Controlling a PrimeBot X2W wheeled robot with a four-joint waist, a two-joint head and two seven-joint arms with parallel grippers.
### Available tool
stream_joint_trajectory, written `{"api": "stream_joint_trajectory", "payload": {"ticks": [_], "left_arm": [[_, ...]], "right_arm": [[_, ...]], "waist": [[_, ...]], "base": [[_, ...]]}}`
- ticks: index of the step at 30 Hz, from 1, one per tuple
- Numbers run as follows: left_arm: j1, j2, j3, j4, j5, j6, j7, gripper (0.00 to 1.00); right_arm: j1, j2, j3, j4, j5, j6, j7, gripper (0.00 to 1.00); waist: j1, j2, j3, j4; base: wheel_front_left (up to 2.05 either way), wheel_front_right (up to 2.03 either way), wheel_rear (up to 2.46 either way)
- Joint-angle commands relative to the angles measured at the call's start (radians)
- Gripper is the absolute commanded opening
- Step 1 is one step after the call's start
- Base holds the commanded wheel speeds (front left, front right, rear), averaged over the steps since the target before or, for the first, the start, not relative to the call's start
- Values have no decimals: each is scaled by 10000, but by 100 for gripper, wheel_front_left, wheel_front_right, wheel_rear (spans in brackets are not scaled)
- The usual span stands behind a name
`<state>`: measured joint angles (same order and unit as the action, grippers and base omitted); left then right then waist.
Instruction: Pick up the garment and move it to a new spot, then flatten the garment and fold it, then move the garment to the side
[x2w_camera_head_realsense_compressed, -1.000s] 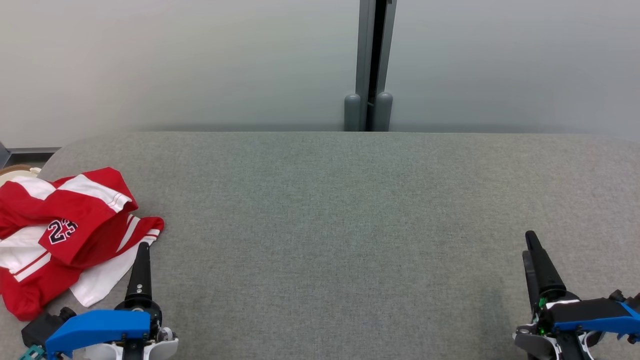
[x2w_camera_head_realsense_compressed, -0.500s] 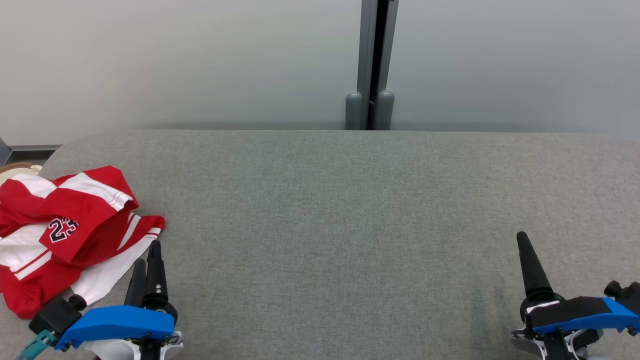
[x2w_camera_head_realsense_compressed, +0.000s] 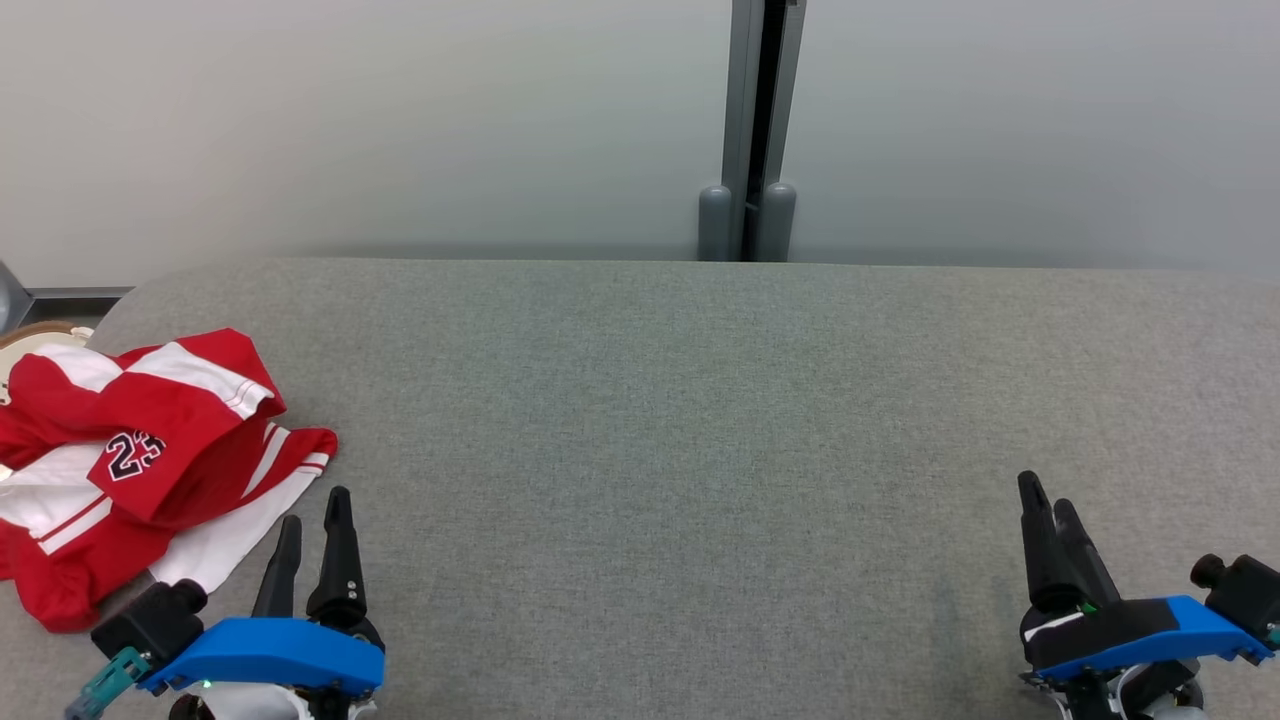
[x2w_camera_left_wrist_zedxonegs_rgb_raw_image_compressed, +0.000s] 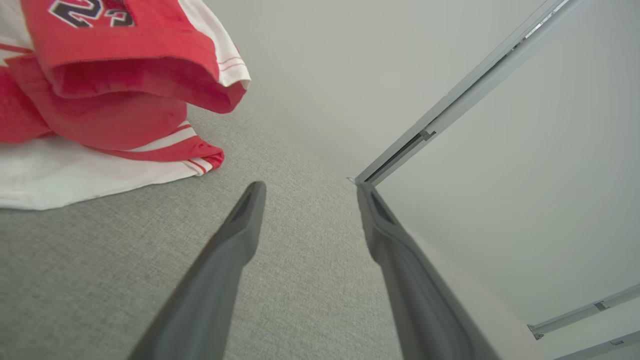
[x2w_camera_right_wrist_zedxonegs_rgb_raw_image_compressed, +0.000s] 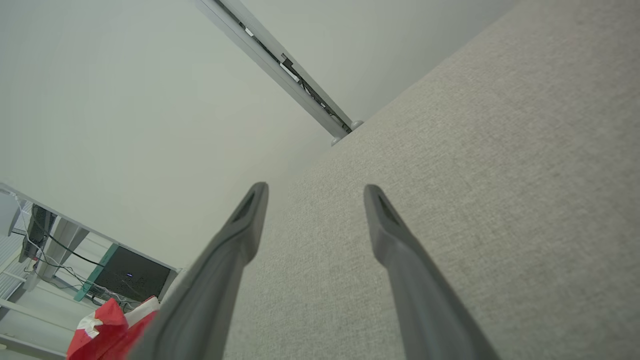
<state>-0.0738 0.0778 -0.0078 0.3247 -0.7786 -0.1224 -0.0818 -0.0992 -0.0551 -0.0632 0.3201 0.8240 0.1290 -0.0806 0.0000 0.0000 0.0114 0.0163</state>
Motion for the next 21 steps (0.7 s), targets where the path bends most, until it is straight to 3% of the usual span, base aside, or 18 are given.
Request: {"api": "stream_joint_trajectory", "payload": {"ticks": [1,21], "left_arm": [[-116,103,-46,-56,398,56,-114,100],[134,181,-496,122,2707,132,-660,100]], "right_arm": [[-142,-36,51,-32,-440,18,-114,100],[14,-10,171,392,-2905,21,-668,100]], "waist": [[0,0,-3,9],[0,0,0,-9]], "base": [[0,0,0],[0,0,0]]}}
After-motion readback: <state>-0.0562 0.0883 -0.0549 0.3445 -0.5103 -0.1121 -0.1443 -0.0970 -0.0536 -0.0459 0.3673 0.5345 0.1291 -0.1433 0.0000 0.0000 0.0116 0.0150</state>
